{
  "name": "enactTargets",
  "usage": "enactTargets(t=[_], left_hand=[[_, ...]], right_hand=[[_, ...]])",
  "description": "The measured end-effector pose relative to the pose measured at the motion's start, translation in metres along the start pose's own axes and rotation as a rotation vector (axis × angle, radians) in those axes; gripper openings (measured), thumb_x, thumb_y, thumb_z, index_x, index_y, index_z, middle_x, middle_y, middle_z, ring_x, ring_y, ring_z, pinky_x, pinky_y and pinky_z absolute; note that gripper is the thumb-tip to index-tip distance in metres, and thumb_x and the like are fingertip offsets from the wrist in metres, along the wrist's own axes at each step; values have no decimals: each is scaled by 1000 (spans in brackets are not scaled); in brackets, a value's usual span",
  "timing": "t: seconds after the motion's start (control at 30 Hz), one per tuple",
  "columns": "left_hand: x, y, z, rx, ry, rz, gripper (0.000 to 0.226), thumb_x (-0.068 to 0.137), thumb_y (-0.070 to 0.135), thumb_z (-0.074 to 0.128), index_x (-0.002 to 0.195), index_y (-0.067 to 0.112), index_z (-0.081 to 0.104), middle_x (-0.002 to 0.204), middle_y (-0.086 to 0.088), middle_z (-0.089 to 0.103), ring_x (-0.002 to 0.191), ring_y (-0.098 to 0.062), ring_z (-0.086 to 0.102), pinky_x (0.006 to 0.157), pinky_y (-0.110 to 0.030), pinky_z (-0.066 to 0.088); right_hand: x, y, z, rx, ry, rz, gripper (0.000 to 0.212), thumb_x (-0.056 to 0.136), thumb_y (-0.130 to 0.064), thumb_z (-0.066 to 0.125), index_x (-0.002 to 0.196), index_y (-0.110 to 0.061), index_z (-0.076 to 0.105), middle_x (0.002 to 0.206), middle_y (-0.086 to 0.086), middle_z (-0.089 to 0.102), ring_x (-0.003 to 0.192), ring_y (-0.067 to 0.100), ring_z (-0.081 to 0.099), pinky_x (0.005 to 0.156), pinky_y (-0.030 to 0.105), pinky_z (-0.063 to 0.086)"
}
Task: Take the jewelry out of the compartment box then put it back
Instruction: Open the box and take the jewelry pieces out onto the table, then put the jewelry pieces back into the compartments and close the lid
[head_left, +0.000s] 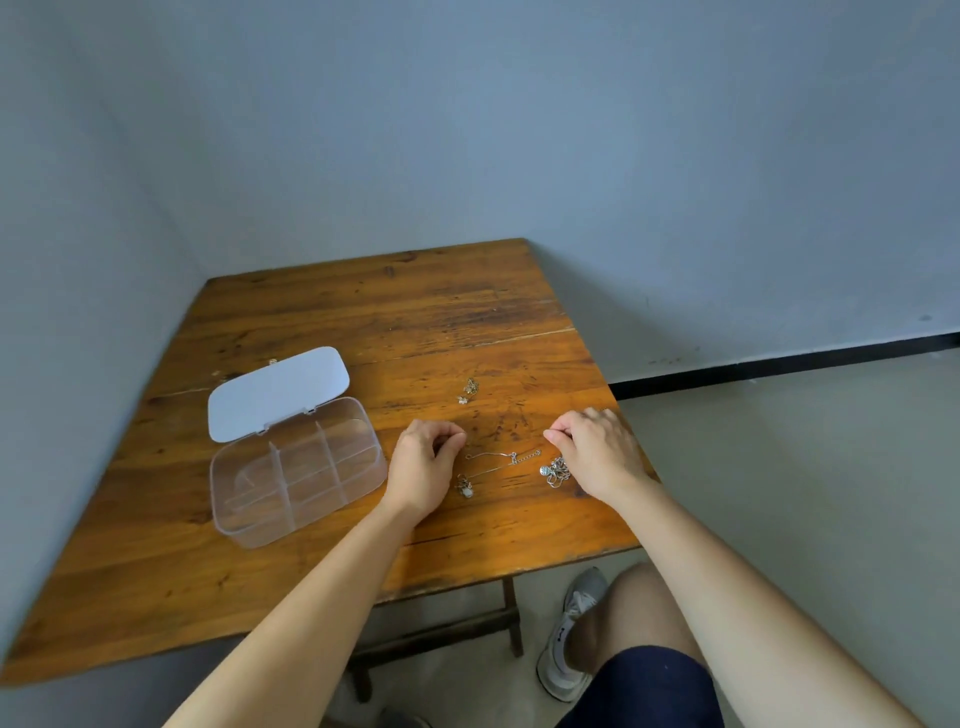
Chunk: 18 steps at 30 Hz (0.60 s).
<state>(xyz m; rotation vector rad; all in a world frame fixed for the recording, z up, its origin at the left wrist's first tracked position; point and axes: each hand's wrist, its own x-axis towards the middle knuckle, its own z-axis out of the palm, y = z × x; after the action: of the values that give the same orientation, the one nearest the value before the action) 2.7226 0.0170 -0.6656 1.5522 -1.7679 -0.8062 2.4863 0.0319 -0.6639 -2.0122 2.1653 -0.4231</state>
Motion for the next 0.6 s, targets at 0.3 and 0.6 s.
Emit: enactTargets(t=[0.3, 0.6], left_hand=[[-22, 17, -89, -411, 141, -17, 10, 100, 12, 53, 99, 5, 60, 89, -9, 72, 77, -18, 72, 67, -32, 60], [-13, -1, -179, -411, 399, -103, 11, 99, 15, 55, 105, 6, 60, 94, -11, 72, 77, -21, 75, 69, -35, 62]], right_hand=[[16, -73, -15, 312, -13, -33, 31, 101, -41, 49, 113, -18, 66, 114, 0, 65, 105, 19, 56, 83, 33, 46], [24, -196, -24, 686, -105, -176, 37, 102, -41, 48, 124, -16, 62, 121, 0, 65, 107, 16, 58, 85, 28, 45]])
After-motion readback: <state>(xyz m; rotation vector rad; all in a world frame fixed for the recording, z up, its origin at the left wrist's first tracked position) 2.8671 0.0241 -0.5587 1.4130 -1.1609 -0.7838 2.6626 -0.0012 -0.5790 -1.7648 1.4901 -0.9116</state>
